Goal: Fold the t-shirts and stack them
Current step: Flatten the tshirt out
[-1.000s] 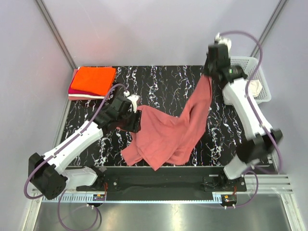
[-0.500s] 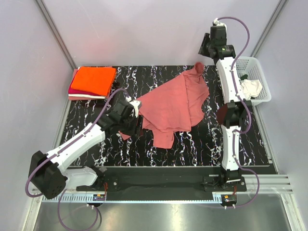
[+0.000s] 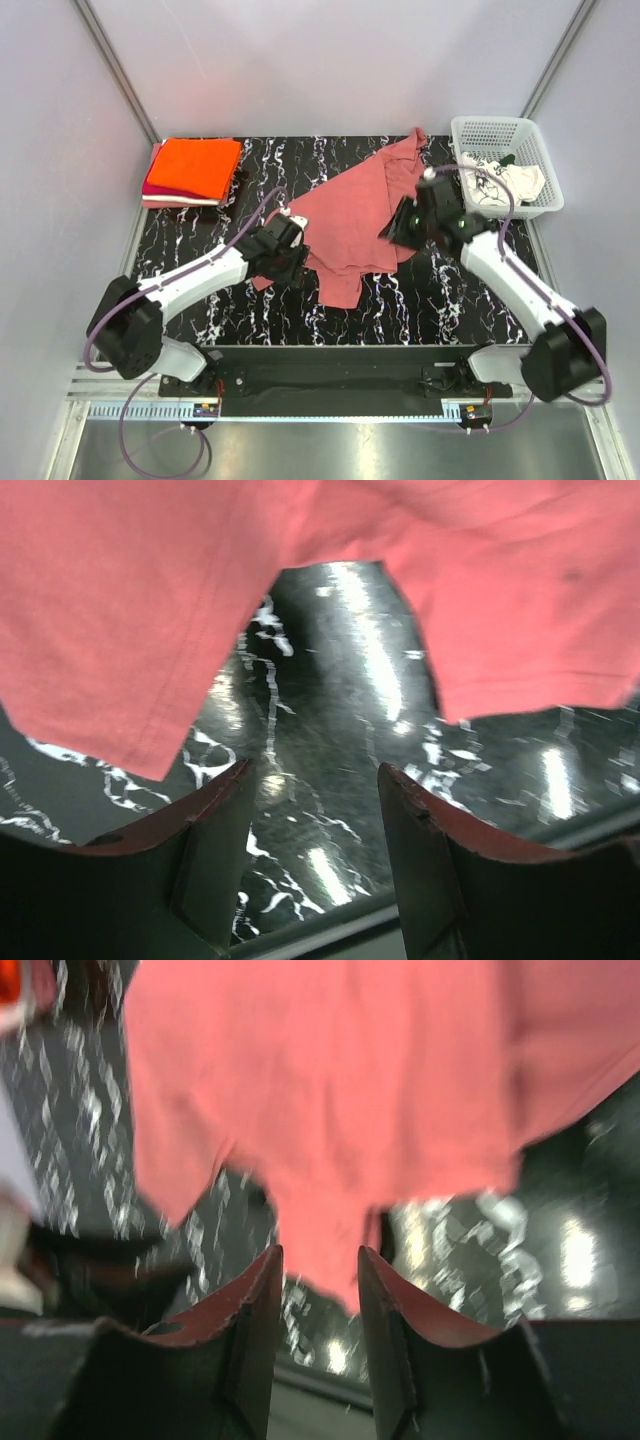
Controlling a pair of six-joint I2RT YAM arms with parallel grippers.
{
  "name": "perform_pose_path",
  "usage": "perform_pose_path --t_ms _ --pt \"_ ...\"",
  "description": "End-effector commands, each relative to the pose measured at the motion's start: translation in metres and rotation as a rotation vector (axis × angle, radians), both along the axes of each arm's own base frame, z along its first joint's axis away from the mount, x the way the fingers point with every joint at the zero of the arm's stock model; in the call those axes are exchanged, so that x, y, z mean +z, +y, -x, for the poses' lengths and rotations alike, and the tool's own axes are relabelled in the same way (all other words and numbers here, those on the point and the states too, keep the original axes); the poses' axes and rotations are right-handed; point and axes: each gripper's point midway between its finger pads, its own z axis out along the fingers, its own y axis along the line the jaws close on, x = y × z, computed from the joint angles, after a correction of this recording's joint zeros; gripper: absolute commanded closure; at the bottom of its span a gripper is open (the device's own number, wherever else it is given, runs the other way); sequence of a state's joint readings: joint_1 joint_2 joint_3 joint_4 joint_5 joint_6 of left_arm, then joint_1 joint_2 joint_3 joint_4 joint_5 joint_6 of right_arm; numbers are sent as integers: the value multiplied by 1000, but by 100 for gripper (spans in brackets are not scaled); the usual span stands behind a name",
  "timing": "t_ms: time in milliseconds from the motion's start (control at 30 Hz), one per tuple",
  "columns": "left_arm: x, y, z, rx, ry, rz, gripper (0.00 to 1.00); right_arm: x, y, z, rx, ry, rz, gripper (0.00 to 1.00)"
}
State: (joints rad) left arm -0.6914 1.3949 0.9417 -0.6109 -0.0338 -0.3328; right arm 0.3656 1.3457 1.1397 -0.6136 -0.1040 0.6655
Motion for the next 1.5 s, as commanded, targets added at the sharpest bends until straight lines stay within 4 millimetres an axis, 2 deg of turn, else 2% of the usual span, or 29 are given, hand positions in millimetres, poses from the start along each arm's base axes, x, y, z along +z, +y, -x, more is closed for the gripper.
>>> perform_pose_path --t_ms 0,67,133,167,200,433,467,500,600,667,767,900,1100,1167,1267,1300,1367,1467 --pt "14 17 -35 122 -145 -86 42 -25 43 31 30 10 -148 56" --pt "16 25 -41 141 -148 -109 39 -52 53 52 52 55 -152 54" --pt "15 37 -48 163 -163 -177 36 -65 59 62 63 77 -170 53" --pt "8 44 -45 156 -144 -229 34 -73 67 69 80 81 -189 53" --pt "6 51 -46 170 -149 -270 34 -76 71 73 91 83 -198 53" --pt "-17 64 -28 88 -56 -368 34 -107 80 93 125 149 -168 50" --pt "-22 66 -27 78 -47 -391 37 -108 82 92 130 144 -176 49" --pt "-23 63 -26 63 -30 -386 44 -109 84 92 132 149 -179 49" --pt "-32 60 -23 10 3 -444 48 -110 87 95 139 148 -185 49" --pt "-40 67 -21 24 38 -504 47 -110 87 96 147 143 -186 49" --pt "-46 68 -20 36 65 -524 48 -108 85 98 150 134 -188 49" --pt "-52 71 -21 45 87 -547 50 -104 84 101 154 128 -199 49" --pt "-67 74 -15 59 157 -580 56 -111 79 104 148 129 -181 49" --pt "-71 72 -16 62 161 -572 61 -113 77 104 148 130 -171 49" --pt "-77 72 -16 56 173 -584 75 -121 76 102 143 140 -150 49" --pt "-78 73 -16 58 174 -588 89 -126 75 102 136 148 -137 48" --pt "-77 75 -19 77 155 -597 99 -133 74 103 136 145 -128 45" --pt "-64 72 -20 78 120 -571 100 -138 80 103 142 133 -152 43"
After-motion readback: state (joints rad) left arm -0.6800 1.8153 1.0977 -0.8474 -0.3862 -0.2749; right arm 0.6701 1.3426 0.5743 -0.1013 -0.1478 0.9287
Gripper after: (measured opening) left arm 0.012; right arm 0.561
